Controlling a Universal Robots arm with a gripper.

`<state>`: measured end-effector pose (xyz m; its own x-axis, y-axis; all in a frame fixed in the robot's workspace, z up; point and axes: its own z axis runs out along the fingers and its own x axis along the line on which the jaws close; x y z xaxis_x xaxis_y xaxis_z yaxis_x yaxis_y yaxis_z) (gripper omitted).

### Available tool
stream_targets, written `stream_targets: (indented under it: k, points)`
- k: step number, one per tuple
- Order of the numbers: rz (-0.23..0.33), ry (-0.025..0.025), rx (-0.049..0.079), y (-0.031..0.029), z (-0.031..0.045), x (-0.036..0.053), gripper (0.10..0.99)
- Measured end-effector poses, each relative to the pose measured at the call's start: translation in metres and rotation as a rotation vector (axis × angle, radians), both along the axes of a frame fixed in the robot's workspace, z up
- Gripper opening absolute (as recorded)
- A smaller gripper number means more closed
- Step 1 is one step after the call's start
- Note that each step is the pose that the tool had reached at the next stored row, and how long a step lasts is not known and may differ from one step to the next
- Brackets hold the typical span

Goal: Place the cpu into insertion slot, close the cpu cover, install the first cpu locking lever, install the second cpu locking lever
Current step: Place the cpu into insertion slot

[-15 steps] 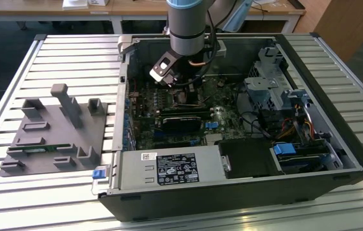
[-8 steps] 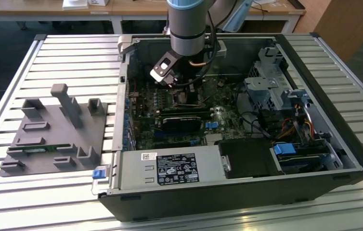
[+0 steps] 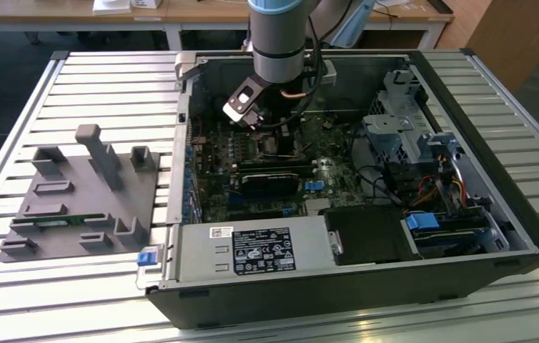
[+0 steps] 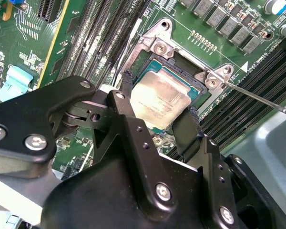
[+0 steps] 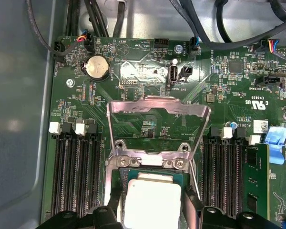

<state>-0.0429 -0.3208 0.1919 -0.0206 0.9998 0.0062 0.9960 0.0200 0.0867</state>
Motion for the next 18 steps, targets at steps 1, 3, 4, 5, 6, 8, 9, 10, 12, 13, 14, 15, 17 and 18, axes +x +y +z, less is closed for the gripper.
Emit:
stream_targets:
  k: [1,3,4,5,6,8,9,10,12,13,14,15,17,18]
  points:
    - [0.000,0.0000,0.000,0.0000,0.0000,0.0000,0.612]
    - [0.000,0.0000,0.000,0.0000,0.0000,0.0000,0.612]
    - [0.000,0.0000,0.000,0.0000,-0.0001,0.0000,0.612]
    - [0.000,0.0000,0.000,0.0000,-0.0001,0.0000,0.612]
    - [0.000,0.0000,0.000,0.0000,-0.0001,0.0000,0.612]
    - [0.000,0.0000,0.000,0.0000,-0.0001,0.0000,0.596]
    - [0.000,0.0001,0.000,0.0000,0.0000,0.0000,0.596]
    - [0.000,0.0000,0.000,0.0000,0.0001,0.0000,0.545]
    - [0.000,-0.0001,0.000,0.0000,0.0010,0.0000,0.545]
    - [0.000,-0.0001,0.000,0.0000,0.0017,0.0000,0.545]
    - [0.000,0.0000,0.000,0.0000,0.0027,0.0000,0.545]
    - [0.000,0.0000,0.000,0.0000,0.0034,0.0000,0.545]
    - [0.001,-0.0001,0.000,0.0000,0.0035,0.0000,0.545]
    - [0.005,-0.0002,0.000,0.0001,0.0035,0.0000,0.545]
